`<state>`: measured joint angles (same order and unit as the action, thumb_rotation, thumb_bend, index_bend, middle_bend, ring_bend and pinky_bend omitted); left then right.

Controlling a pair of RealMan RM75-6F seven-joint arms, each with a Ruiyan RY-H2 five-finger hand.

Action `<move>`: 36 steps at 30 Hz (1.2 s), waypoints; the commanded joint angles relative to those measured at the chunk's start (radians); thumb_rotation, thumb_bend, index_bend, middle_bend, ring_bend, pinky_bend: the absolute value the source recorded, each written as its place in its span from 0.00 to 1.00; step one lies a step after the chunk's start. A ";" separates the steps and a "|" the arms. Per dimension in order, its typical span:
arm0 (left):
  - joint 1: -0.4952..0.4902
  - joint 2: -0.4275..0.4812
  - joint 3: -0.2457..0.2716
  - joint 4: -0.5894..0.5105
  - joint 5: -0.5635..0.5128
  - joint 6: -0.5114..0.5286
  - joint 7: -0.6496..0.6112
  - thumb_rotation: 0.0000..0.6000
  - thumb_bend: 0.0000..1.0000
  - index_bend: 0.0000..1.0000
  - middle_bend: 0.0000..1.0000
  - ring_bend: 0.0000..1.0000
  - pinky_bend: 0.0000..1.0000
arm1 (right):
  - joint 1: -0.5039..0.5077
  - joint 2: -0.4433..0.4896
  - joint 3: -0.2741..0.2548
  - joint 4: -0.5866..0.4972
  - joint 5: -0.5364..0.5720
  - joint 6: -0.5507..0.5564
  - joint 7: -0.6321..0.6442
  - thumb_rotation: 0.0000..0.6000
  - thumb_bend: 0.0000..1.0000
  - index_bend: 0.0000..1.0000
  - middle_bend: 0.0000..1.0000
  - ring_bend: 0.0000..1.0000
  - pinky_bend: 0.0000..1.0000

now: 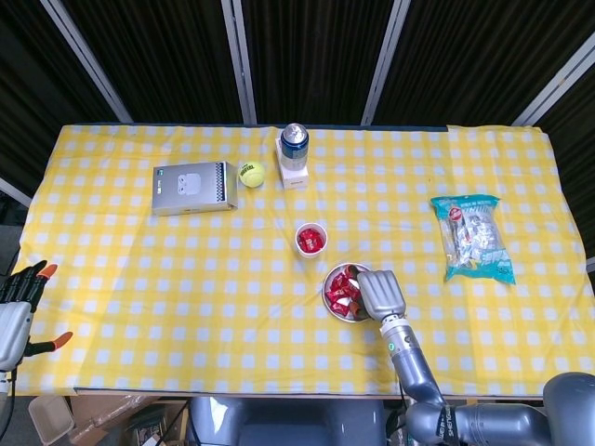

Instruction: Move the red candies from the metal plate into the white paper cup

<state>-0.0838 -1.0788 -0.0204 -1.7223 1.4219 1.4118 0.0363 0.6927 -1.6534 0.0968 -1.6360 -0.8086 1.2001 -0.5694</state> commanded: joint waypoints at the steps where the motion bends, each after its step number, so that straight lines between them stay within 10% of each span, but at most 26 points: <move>1: 0.000 0.000 -0.001 -0.001 -0.003 -0.002 0.001 1.00 0.02 0.00 0.00 0.00 0.00 | -0.009 -0.014 0.007 0.029 -0.014 -0.020 0.033 1.00 0.36 0.30 0.79 0.93 1.00; 36: -0.005 0.003 -0.002 -0.009 -0.016 -0.015 0.011 1.00 0.03 0.00 0.00 0.00 0.00 | -0.052 -0.100 0.037 0.183 -0.091 -0.112 0.133 1.00 0.36 0.32 0.79 0.93 1.00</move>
<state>-0.0883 -1.0754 -0.0230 -1.7316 1.4058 1.3968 0.0467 0.6416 -1.7527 0.1330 -1.4542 -0.8997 1.0887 -0.4374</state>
